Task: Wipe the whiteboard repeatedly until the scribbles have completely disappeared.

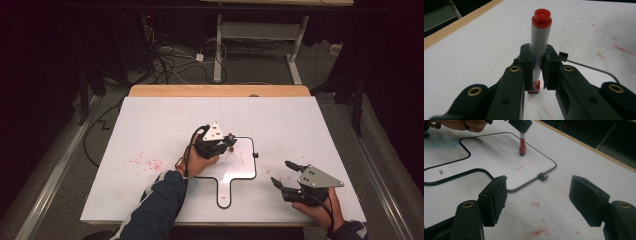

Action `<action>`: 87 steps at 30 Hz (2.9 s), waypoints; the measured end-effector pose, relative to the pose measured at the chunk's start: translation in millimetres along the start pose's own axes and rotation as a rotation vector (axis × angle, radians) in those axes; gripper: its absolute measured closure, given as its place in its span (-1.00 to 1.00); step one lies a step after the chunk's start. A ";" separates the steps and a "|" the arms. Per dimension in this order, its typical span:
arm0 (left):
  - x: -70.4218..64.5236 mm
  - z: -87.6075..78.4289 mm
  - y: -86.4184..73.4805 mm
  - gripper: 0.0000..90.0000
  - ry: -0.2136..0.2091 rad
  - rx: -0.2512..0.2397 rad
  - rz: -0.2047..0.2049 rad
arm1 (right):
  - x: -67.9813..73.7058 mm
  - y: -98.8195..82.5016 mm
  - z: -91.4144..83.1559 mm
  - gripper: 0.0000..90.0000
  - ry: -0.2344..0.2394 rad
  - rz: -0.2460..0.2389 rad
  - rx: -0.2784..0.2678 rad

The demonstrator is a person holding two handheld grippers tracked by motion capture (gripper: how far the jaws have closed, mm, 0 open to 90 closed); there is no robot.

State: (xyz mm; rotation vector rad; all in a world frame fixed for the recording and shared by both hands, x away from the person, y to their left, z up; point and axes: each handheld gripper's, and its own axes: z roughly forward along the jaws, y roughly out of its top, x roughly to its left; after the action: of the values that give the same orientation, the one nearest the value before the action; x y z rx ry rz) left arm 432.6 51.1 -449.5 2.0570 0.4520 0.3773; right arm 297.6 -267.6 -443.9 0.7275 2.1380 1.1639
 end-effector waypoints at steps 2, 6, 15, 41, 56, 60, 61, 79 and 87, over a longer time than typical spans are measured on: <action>3.4 -6.9 -3.0 0.75 0.021 0.014 0.012 | -0.1 -0.3 0.4 -0.30 0.001 0.003 0.002; 8.5 -10.4 -6.7 0.75 0.019 0.006 -0.014 | 0.3 -0.3 0.9 -0.30 0.002 0.000 0.004; -18.2 25.6 14.0 0.76 -0.046 -0.031 0.029 | 0.6 -0.4 1.6 -0.30 0.007 -0.003 0.004; -35.9 18.2 17.6 0.75 -0.115 0.012 0.087 | -0.6 -1.2 -0.3 -0.30 0.003 -0.001 0.008; -36.4 10.3 13.5 0.75 -0.105 0.019 0.046 | -1.1 -0.2 -1.7 -0.30 -0.003 0.000 0.004; -29.1 18.3 13.5 0.75 -0.089 -0.011 -0.011 | 1.6 0.6 0.6 -0.30 0.005 -0.011 0.009; -29.4 19.1 14.0 0.75 -0.101 -0.010 -0.009 | 1.9 0.5 1.2 -0.30 0.007 -0.012 0.011; -13.5 25.3 16.6 0.75 -0.066 0.001 -0.034 | 0.9 -0.5 2.1 -0.30 0.011 -0.011 0.014; -16.8 25.7 21.9 0.75 -0.020 0.042 -0.005 | 0.3 -0.2 0.7 -0.30 0.007 -0.009 0.009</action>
State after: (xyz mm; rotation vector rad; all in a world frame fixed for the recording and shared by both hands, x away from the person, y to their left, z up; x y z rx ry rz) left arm 432.6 13.7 -444.4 2.0981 0.4565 0.3462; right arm 297.8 -267.2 -444.5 0.7178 2.1514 1.1543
